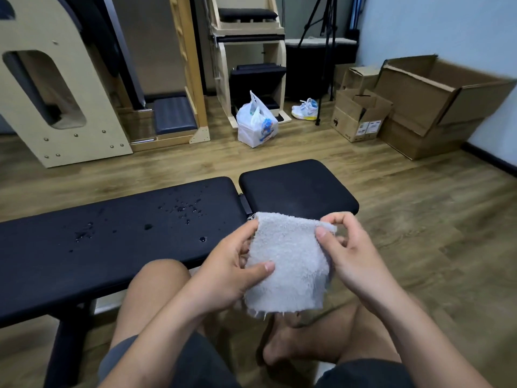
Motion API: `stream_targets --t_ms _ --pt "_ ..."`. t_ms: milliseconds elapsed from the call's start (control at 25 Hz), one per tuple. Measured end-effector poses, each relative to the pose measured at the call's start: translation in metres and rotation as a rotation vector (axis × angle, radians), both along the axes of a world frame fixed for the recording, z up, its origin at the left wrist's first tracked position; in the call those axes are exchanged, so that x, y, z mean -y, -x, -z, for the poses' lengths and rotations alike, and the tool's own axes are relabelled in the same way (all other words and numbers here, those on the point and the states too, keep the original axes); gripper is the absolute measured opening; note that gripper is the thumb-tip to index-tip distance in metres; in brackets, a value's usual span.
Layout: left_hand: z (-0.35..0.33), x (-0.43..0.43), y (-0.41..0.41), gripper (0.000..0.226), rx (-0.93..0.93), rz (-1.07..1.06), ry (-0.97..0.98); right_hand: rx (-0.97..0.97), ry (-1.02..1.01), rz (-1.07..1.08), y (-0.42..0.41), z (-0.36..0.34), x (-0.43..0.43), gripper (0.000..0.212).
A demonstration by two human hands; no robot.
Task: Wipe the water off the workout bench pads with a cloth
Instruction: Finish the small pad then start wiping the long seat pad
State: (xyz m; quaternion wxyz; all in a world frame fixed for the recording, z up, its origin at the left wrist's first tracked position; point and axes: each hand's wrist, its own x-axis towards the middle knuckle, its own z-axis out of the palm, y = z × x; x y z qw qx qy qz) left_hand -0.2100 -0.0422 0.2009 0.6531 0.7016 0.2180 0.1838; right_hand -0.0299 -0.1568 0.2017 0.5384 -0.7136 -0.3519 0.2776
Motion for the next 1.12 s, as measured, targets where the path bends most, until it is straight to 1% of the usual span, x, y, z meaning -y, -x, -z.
stream_targets --t_ms 40,80,120,160,200,240,280,320,360,440,480,560,600,640,680,720,760,800,840,880,920,960,1000,1080,1120 --pt "0.002 0.001 -0.001 0.044 -0.058 -0.026 0.016 -0.08 0.025 0.014 -0.002 0.005 0.001 0.029" --pt "0.003 0.001 -0.002 0.042 -0.135 -0.08 -0.009 -0.168 0.035 0.014 -0.004 0.01 0.002 0.05" --pt "0.005 0.001 -0.003 0.039 -0.228 -0.158 -0.072 -0.217 0.066 -0.002 -0.006 0.015 0.004 0.07" --pt "0.01 0.001 -0.005 0.039 -0.303 -0.23 -0.157 -0.241 0.092 -0.039 -0.007 0.019 0.005 0.083" --pt "0.013 0.0 -0.007 0.041 -0.34 -0.269 -0.22 -0.246 0.119 -0.097 -0.007 0.024 0.004 0.088" --pt "0.018 -0.003 -0.009 0.046 -0.347 -0.261 -0.26 -0.236 0.134 -0.159 -0.008 0.03 0.003 0.088" --pt "0.022 -0.005 -0.011 0.052 -0.35 -0.218 -0.266 -0.181 0.154 -0.22 -0.008 0.036 0.0 0.084" --pt "0.029 -0.008 -0.012 0.058 -0.357 -0.164 -0.296 -0.068 0.181 -0.253 -0.012 0.045 -0.004 0.079" --pt "0.033 -0.013 -0.014 0.061 -0.38 -0.118 -0.368 0.084 0.234 -0.289 -0.016 0.051 -0.008 0.073" --pt "0.044 -0.029 -0.021 0.051 -0.434 -0.075 -0.577 0.361 0.335 -0.375 -0.027 0.065 -0.02 0.057" --pt "0.048 -0.037 -0.027 0.043 -0.449 -0.061 -0.647 0.455 0.362 -0.413 -0.031 0.071 -0.029 0.047" --pt "0.057 -0.051 -0.038 0.02 -0.505 -0.057 -0.725 0.603 0.395 -0.475 -0.039 0.078 -0.048 0.03" --pt "0.063 -0.059 -0.044 0.009 -0.573 -0.051 -0.787 0.655 0.398 -0.472 -0.046 0.082 -0.057 0.029" --pt "0.066 -0.068 -0.049 0.01 -0.626 -0.054 -0.869 0.625 0.389 -0.437 -0.055 0.086 -0.067 0.028" --pt "0.069 -0.076 -0.052 0.016 -0.642 -0.055 -0.919 0.497 0.366 -0.372 -0.063 0.084 -0.076 0.025" --pt "0.069 -0.083 -0.055 0.019 -0.604 -0.041 -0.845 0.324 0.324 -0.299 -0.07 0.084 -0.084 0.02" --pt "0.068 -0.094 -0.061 0.019 -0.55 -0.023 -0.65 0.155 0.284 -0.243 -0.078 0.087 -0.093 0.015" --pt "0.066 -0.104 -0.07 0.017 -0.476 -0.008 -0.369 0.018 0.248 -0.202 -0.086 0.091 -0.103 0.013" --pt "0.068 -0.115 -0.082 0.013 -0.391 -0.028 -0.11 -0.065 0.236 -0.159 -0.092 0.094 -0.113 0.014" --pt "0.07 -0.126 -0.096 0.009 -0.341 -0.078 0.043 -0.114 0.238 -0.118 -0.101 0.098 -0.124 0.017" --pt "0.079 -0.137 -0.111 0.007 -0.348 -0.141 0.073 -0.128 0.243 -0.097 -0.112 0.103 -0.136 0.018" --pt "0.09 -0.15 -0.128 0.007 -0.39 -0.194 0.027 -0.078 0.267 -0.085 -0.126 0.111 -0.149 0.017" --pt "0.102 -0.163 -0.142 0.006 -0.492 -0.199 -0.117 0.07 0.371 -0.083 -0.141 0.116 -0.162 0.019" --pt "0.126 -0.183 -0.157 0.013 -0.81 -0.137 -0.659 0.658 0.664 -0.089 -0.163 0.129 -0.183 0.04" --pt "0.139 -0.189 -0.156 0.021 -0.846 -0.114 -0.912 0.907 0.682 -0.091 -0.162 0.136 -0.19 0.047"
